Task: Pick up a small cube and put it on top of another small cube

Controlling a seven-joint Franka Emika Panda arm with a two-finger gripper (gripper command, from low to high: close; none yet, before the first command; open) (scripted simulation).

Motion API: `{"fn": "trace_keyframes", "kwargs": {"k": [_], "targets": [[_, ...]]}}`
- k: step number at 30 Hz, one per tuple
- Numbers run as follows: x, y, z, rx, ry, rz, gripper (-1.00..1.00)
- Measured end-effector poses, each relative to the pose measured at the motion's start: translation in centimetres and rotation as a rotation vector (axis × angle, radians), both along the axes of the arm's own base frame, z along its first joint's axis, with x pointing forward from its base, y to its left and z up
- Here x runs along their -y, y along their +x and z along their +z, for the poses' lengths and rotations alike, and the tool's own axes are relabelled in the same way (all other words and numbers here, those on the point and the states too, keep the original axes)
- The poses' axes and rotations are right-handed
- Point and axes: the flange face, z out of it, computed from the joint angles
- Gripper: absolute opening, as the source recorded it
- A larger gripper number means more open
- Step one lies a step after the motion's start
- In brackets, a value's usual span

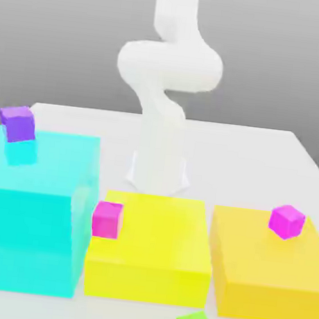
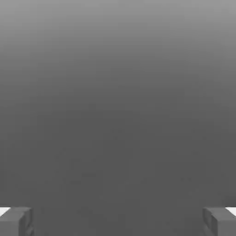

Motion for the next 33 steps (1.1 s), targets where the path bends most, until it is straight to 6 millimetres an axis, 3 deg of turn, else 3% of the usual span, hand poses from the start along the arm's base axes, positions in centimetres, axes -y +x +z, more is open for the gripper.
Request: {"fn": "trace_keyframes", "kwargs": {"k": [7,15,21,27,32,33], "targets": [[-2.0,7.9,-10.6,-0.186,-0.04,0.092,0.0],[-4.6,12.9,-24.5,-0.391,-0.087,0.201,0.0],[-6.8,13.9,-35.6,-0.544,-0.122,0.29,0.0],[-8.1,12.4,-46.7,-0.697,-0.155,0.371,0.0],[-8.3,12.1,-53.9,-0.721,-0.16,0.384,0.0],[-8.3,12.0,-54.7,-0.721,-0.16,0.384,-1.0]]}}
